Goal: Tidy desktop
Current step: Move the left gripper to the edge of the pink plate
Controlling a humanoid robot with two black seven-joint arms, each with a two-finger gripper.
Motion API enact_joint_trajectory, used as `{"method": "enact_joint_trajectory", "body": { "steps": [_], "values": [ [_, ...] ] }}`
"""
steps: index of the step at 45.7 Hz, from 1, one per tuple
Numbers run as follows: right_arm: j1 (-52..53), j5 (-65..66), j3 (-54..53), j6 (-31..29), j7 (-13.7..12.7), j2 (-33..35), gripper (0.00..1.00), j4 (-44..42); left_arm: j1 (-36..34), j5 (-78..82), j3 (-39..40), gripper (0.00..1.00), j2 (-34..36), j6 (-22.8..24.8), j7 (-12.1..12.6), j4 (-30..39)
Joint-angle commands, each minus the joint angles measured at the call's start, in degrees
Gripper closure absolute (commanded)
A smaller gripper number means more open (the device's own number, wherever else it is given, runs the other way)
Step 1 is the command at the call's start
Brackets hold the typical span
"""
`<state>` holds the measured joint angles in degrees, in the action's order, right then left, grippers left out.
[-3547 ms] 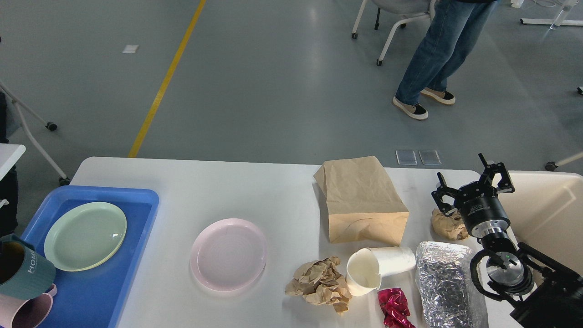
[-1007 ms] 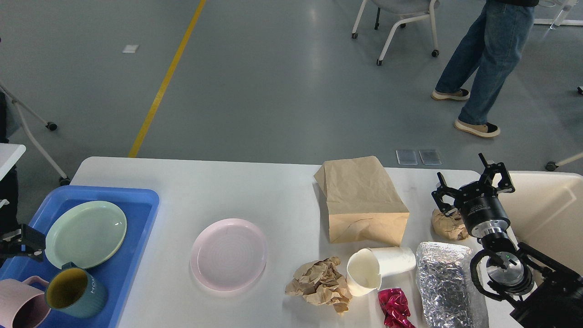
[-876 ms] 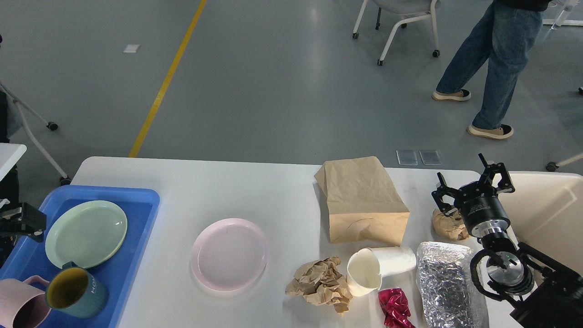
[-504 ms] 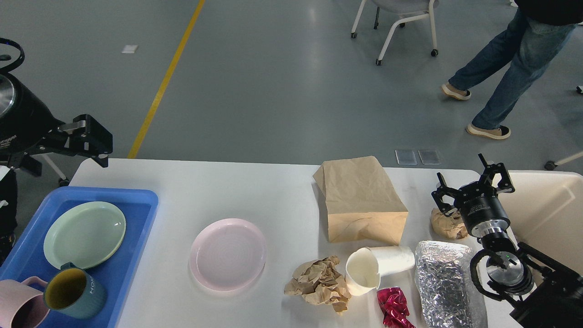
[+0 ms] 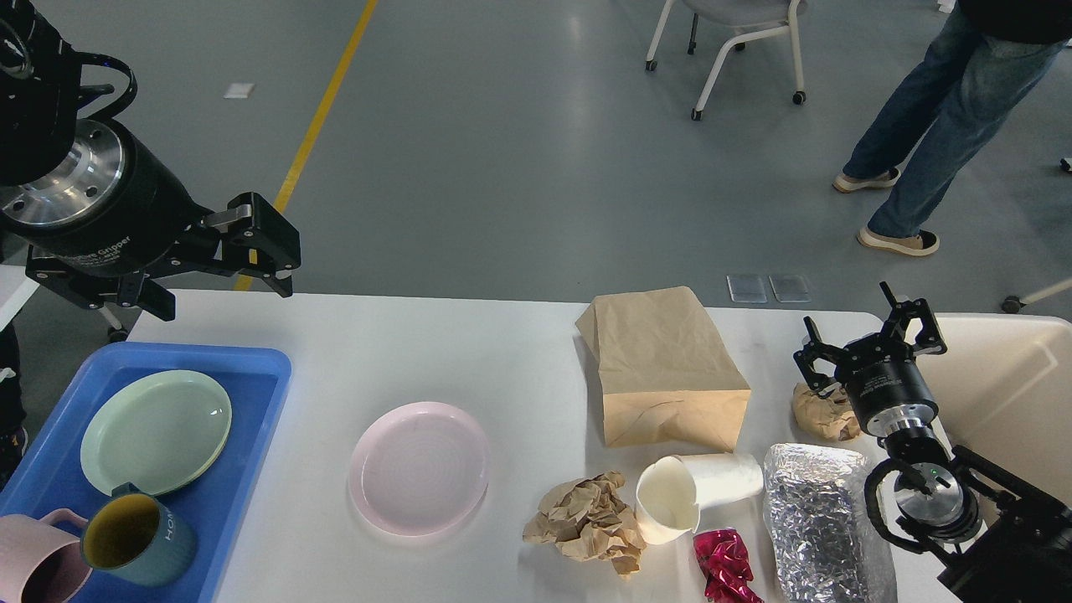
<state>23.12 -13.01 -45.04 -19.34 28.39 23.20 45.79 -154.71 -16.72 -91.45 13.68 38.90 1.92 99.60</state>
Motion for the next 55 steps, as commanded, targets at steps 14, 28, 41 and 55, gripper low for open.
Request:
{"method": "enact_joint_trajectory", "body": {
  "steps": [14,28,41,55],
  "values": [
    [0.0,0.0,0.0,-0.1,0.0,0.0,0.00,0.0,25.4,-0.3,3.5,0.26,7.3,-13.0,-1.9,-2.1],
    [0.0,0.0,0.0,0.0,0.0,0.0,0.00,0.0,54.9,-1.3,19.5,0.13,14.8,-23.9,-2.1,-10.7],
    [0.0,0.0,0.0,0.0,0.0,0.0,0.00,0.0,69.5,-10.4,28.7,0.11,12.7,-33.1,-2.0,-19.0],
    [0.0,0.0,0.0,-0.1,0.0,0.0,0.00,0.0,76.2,-7.3,31.8,0.11,6.9,-34.5,-1.5,-26.1]
  ]
}}
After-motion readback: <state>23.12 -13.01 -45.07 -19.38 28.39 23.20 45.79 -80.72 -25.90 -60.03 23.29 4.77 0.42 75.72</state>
